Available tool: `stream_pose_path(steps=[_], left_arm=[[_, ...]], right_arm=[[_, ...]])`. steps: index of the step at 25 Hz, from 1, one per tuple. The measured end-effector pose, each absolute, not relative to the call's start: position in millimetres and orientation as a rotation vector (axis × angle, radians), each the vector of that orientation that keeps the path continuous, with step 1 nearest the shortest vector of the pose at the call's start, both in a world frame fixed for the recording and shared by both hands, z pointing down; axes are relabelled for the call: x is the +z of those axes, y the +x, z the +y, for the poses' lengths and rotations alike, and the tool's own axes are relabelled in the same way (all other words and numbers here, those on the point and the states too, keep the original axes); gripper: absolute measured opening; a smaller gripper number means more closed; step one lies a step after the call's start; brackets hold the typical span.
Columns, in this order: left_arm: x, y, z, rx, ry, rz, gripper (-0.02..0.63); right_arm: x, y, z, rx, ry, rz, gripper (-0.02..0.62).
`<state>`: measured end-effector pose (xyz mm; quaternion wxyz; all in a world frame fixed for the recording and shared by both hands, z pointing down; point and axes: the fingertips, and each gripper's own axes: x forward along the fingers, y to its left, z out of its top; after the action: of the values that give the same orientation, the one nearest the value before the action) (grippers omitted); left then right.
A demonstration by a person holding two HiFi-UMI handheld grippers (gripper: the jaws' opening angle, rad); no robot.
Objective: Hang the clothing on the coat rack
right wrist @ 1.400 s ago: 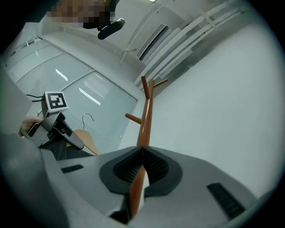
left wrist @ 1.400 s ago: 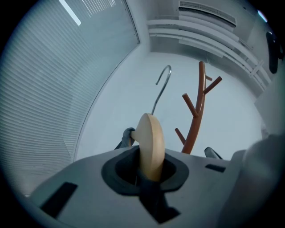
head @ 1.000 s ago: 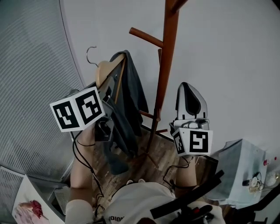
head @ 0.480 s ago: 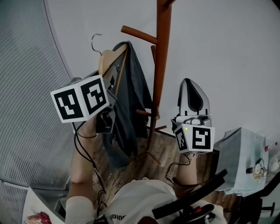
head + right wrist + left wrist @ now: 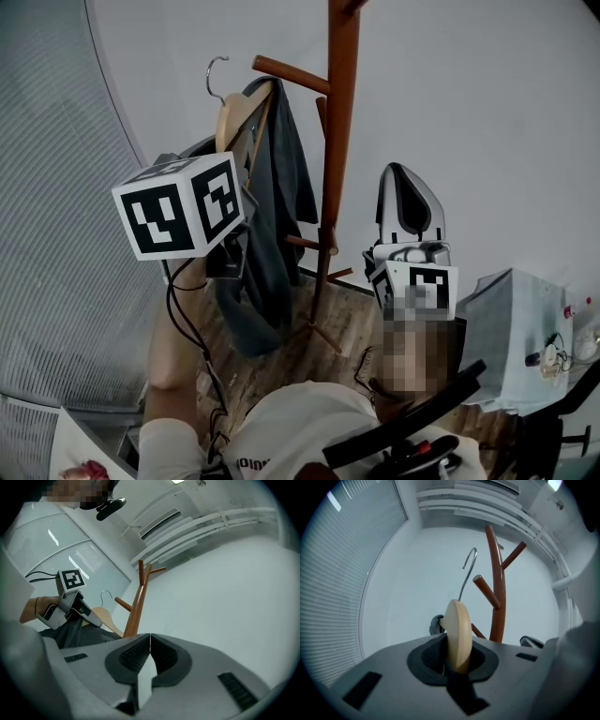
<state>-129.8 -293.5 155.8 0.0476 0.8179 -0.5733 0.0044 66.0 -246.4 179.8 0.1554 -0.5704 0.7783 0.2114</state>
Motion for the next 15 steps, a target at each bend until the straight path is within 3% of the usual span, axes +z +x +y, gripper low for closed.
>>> stream_pose_path(steps=[15], left_arm=[[150.0,-114.0,-303.8,0.091,2.549,-1.773,0.055]], right_arm=[[176.9,73.7,-244.5,0.623,-1.664,2.205,0.021]])
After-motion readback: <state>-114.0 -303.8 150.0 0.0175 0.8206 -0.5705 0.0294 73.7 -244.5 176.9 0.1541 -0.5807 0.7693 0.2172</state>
